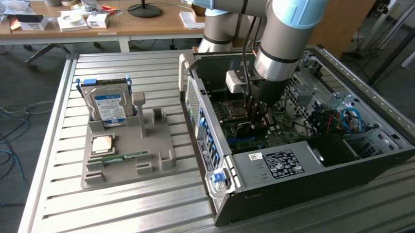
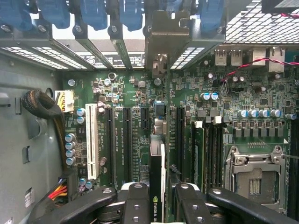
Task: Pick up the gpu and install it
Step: 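Insert the gpu into the slot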
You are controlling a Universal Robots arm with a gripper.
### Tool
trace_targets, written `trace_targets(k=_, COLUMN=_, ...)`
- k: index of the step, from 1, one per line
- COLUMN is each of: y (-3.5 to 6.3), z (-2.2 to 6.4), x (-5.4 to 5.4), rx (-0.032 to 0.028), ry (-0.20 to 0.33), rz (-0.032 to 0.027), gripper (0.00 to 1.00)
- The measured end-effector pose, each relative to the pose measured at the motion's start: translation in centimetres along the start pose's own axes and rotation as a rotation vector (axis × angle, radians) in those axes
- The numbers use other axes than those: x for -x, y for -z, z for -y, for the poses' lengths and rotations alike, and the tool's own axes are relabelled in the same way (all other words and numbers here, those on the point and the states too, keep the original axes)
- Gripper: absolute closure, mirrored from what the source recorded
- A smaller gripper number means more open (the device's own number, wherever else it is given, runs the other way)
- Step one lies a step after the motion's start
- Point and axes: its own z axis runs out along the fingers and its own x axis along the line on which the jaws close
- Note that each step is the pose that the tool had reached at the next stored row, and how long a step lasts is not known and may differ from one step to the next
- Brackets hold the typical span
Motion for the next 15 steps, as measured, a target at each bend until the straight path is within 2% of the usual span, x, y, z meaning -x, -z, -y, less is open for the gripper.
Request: trace_targets(k=15, y=-0.36, z=-0.02, x=0.13, rx=0.0003, ry=0.000, rz=0.0012, gripper=0.74)
